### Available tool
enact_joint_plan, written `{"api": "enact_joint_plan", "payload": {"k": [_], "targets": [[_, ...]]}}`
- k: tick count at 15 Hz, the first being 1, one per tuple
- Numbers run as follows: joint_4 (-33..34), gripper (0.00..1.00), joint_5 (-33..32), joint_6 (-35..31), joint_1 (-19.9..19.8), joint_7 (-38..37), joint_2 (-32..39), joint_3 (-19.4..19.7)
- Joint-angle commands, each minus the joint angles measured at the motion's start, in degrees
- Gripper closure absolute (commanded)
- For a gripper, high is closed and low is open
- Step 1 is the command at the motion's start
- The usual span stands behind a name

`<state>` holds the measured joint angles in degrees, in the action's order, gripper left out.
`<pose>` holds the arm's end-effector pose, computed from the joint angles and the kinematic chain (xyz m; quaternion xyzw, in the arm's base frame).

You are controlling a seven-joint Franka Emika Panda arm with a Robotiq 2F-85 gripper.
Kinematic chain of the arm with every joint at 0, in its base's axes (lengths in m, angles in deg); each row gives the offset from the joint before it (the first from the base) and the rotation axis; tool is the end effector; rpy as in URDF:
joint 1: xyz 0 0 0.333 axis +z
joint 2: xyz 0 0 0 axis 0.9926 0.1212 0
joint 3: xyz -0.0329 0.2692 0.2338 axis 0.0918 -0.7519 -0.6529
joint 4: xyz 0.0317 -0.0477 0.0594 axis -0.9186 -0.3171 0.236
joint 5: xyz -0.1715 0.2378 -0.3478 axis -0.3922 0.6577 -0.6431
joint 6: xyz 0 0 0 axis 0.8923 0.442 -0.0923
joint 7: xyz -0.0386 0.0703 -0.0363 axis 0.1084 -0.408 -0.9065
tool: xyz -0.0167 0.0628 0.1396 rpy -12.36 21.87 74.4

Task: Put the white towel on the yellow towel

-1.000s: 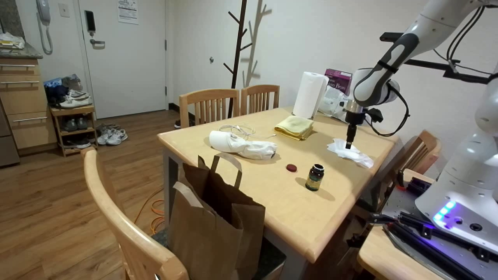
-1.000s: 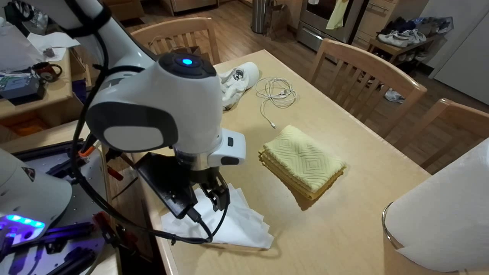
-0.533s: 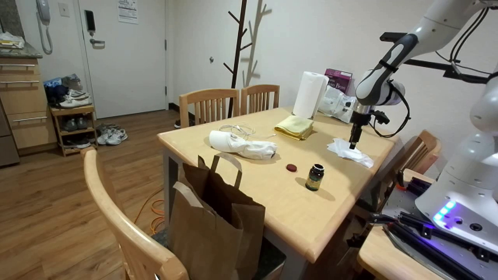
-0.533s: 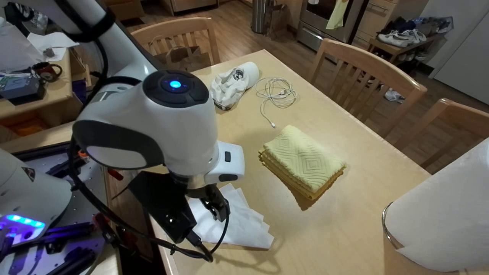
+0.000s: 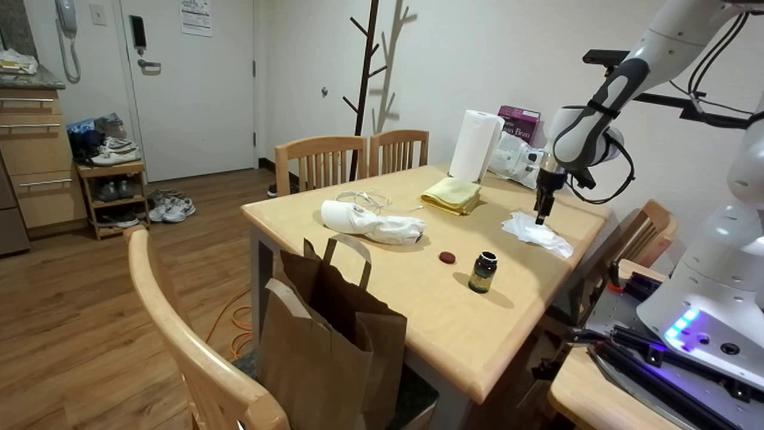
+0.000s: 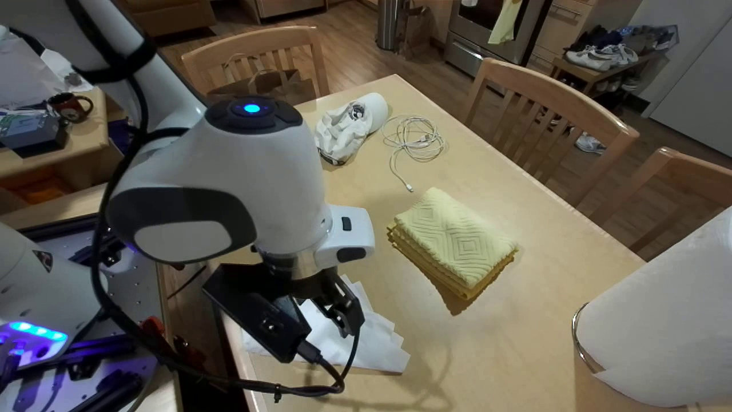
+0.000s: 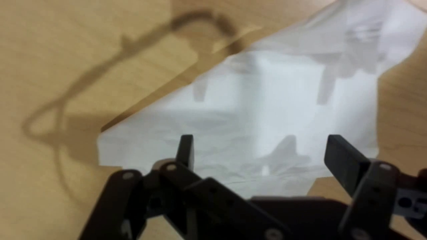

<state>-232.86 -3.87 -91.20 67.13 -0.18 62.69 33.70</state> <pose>0.4028 -0.2447 0.1132 0.9758 0.2066 -0.0198 0.0684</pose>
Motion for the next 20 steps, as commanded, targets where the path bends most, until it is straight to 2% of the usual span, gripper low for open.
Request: {"api": "enact_joint_plan", "payload": {"k": [1, 2, 6, 8, 9, 14, 16, 17, 18, 20], "targets": [[2.4, 0.00, -15.9, -6.7, 7.2, -10.8, 2.9, 8.8], [3.1, 0.00, -18.4, -7.4, 8.3, -12.6, 3.4, 9.9], [1.7, 0.00, -10.8, -6.0, 1.5, -8.7, 4.1, 0.7], [2.1, 0.00, -10.4, -7.1, -0.2, -8.3, 5.6, -0.6], [2.1, 0.00, -9.4, -7.7, -2.3, -6.6, 6.3, -2.6], [4.6, 0.00, -9.1, -7.5, -6.8, -3.1, 10.2, -5.5], [5.3, 0.00, -6.9, -7.4, -10.6, -0.1, 11.6, -8.9], [5.7, 0.25, -5.6, -7.3, -12.5, 1.8, 12.3, -10.7], [6.1, 0.27, -4.3, -7.0, -14.6, 3.9, 12.9, -12.7], [6.8, 0.41, -1.7, -6.6, -17.7, 7.1, 13.5, -15.7]]}}
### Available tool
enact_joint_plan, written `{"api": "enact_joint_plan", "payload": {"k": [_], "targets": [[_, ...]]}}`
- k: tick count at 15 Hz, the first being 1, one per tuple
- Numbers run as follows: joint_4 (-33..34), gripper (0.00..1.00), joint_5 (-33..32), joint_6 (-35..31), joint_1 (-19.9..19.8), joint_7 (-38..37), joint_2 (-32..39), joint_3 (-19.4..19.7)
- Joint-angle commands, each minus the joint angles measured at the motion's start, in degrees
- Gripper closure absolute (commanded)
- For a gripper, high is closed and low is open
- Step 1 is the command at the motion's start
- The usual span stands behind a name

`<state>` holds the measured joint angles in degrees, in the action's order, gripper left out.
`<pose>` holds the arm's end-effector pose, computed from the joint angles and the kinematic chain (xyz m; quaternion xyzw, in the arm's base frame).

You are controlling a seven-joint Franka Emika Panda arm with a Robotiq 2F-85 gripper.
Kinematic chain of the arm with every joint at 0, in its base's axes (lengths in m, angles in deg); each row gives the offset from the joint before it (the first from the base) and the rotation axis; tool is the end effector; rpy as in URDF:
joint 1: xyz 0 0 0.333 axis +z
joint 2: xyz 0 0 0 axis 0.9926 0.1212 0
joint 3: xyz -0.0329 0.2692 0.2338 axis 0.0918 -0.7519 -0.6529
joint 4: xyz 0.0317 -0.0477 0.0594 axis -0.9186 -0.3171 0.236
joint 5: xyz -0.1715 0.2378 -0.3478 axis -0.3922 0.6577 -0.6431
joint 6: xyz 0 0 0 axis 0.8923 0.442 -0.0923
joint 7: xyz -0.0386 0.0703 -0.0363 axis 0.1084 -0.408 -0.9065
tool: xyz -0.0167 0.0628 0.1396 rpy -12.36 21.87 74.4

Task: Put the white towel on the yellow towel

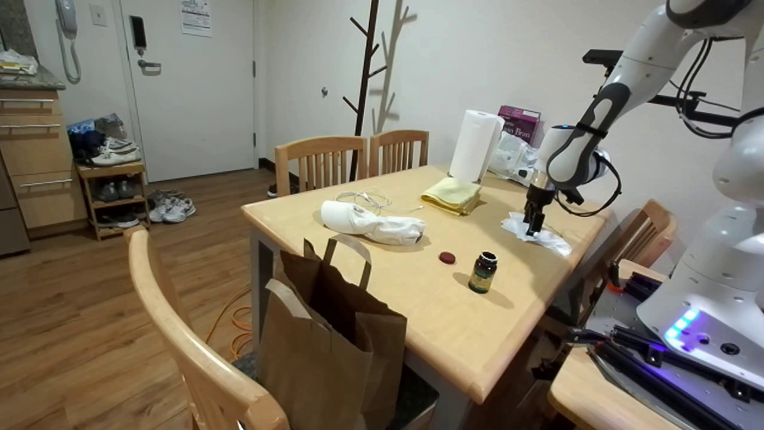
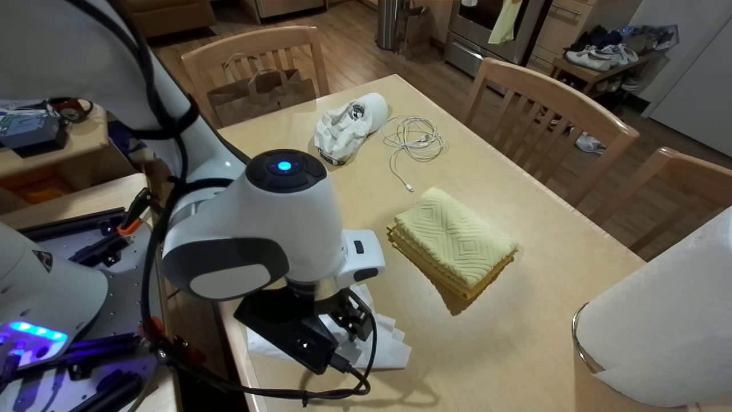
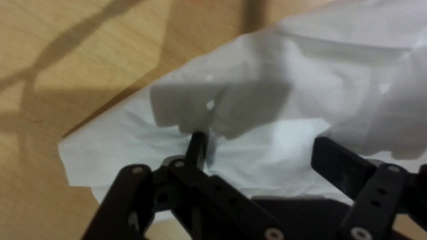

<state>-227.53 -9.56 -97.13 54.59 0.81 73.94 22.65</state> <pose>0.4165 -0.2502 0.0513 0.9661 0.2527 -0.0115 0.0507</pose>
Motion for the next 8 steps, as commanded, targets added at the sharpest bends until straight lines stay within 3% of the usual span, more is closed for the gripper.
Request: {"api": "enact_joint_plan", "payload": {"k": [1, 5, 8], "targets": [[1.8, 0.47, 5.0, -0.4, -6.4, 7.6, 2.3, -5.7], [2.6, 0.74, 6.0, 0.5, -8.0, 10.5, 1.6, -7.1], [3.0, 0.93, 4.3, 1.8, -3.6, 8.9, -0.6, -4.2]]}}
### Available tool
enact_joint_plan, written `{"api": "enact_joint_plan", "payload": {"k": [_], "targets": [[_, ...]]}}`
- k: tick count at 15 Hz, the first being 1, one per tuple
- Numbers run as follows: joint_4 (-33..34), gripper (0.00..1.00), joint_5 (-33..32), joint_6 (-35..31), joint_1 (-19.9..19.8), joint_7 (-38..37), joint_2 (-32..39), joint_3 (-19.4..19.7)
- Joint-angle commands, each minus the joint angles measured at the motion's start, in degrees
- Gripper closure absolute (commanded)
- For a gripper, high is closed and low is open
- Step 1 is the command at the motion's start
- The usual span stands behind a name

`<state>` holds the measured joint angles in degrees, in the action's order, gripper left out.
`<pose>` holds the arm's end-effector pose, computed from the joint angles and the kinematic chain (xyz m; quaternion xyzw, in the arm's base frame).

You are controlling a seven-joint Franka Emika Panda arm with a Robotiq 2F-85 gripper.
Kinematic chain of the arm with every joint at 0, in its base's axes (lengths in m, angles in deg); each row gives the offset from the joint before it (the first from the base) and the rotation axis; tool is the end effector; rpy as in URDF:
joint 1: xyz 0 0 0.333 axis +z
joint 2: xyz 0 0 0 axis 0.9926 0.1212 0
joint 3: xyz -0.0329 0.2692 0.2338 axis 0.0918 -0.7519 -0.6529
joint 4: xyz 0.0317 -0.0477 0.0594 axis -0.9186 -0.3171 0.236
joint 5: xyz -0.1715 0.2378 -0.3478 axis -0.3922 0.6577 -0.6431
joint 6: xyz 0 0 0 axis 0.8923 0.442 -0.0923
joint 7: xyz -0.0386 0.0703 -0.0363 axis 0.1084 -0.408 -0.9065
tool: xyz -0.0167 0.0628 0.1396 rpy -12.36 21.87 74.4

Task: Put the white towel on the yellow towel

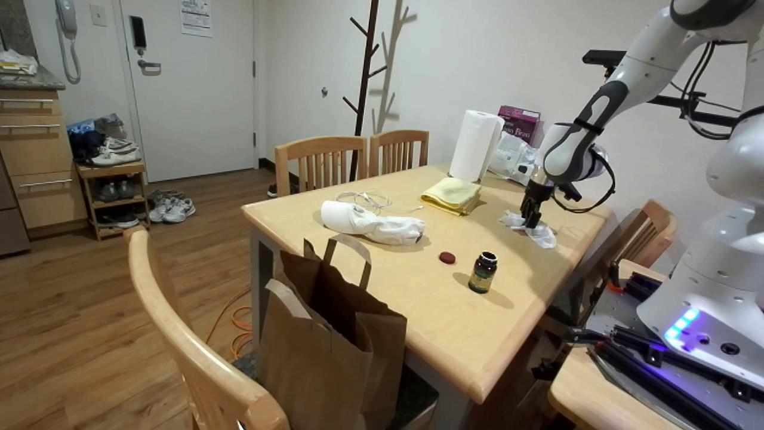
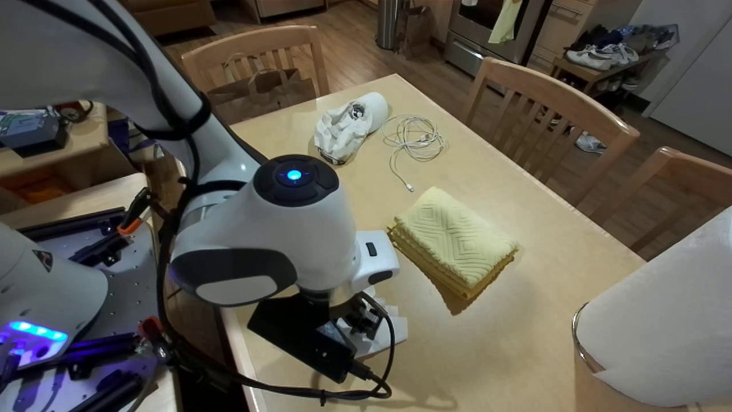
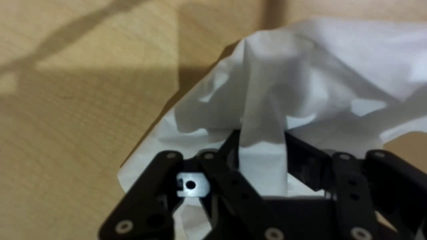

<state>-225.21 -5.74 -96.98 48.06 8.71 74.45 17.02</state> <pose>0.4319 -0.2662 0.0581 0.9605 0.2746 0.0132 0.0435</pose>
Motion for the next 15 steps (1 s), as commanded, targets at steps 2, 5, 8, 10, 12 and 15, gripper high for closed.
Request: {"api": "enact_joint_plan", "payload": {"k": [2, 5, 8, 10, 12, 15], "targets": [[1.2, 0.97, -0.6, 3.4, 7.5, -1.0, -3.0, 4.0], [2.5, 0.99, -3.1, 8.8, 16.0, -3.7, -6.3, 8.7], [4.4, 0.97, -8.3, 14.3, 23.2, -8.1, -9.4, 12.6], [5.4, 0.96, -11.6, 17.8, 25.8, -10.8, -11.7, 13.4], [6.3, 0.97, -14.7, 19.5, 27.1, -12.9, -13.7, 13.5], [7.4, 0.96, -18.7, 20.3, 27.8, -14.7, -16.5, 13.0]]}}
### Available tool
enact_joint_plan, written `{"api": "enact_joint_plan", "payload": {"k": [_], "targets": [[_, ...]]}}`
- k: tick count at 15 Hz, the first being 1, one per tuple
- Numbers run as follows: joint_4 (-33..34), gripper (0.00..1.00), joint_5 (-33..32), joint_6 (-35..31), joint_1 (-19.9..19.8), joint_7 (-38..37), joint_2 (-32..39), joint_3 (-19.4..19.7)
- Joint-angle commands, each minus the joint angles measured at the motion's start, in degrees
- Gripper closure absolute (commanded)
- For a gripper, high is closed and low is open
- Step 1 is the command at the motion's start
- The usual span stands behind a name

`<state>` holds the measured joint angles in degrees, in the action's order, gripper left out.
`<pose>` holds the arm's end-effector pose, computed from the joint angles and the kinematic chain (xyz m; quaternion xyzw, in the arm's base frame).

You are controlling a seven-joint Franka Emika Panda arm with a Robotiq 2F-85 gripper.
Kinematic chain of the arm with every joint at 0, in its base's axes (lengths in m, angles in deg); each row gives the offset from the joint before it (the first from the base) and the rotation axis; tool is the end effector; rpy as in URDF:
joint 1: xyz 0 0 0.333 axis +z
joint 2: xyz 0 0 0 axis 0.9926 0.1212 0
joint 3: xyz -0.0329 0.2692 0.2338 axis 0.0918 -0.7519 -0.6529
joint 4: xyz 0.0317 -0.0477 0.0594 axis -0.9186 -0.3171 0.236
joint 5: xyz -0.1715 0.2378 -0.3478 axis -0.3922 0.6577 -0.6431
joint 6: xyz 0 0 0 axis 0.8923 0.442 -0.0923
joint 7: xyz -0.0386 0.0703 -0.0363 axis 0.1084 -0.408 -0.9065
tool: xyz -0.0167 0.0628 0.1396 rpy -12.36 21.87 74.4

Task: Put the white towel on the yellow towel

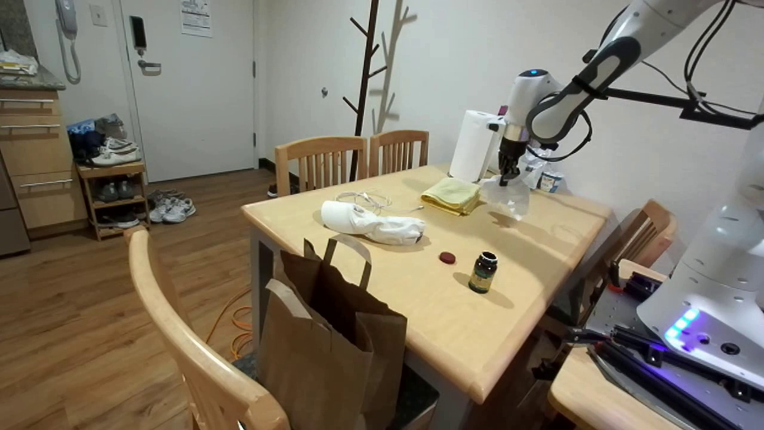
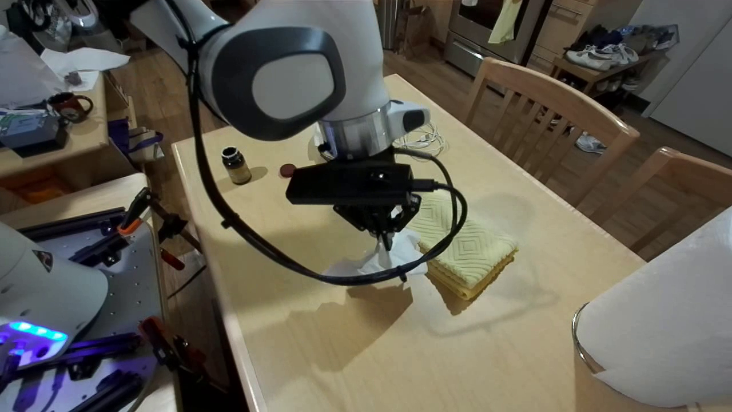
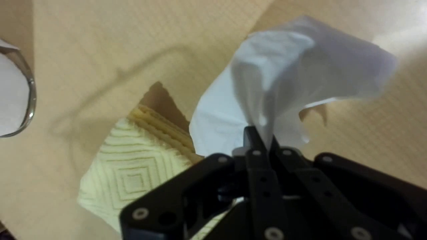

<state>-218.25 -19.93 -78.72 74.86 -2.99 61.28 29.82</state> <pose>0.5405 -0.1942 0.1961 0.9107 0.3796 -0.0305 0.1601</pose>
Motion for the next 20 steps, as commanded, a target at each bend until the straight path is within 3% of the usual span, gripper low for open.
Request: {"api": "enact_joint_plan", "payload": {"k": [1, 4, 8, 12, 13, 17, 20], "targets": [[1.1, 0.97, -7.0, 1.9, 1.3, -4.0, -3.9, 0.2], [2.3, 0.97, -14.0, 0.7, 1.4, -4.6, -5.1, -0.7], [-5.2, 0.97, -6.5, 2.9, -0.7, -4.2, -9.5, -1.6], [-14.5, 0.97, -8.2, -6.9, -3.3, -7.9, -13.5, 1.2], [-9.8, 0.98, -6.9, -3.3, -2.3, -5.9, -9.7, 0.3], [-10.6, 0.98, -7.0, -4.0, -2.5, -5.9, -10.1, 0.4], [-7.2, 0.98, -11.2, -8.5, -2.2, -4.4, -7.9, 0.2]]}}
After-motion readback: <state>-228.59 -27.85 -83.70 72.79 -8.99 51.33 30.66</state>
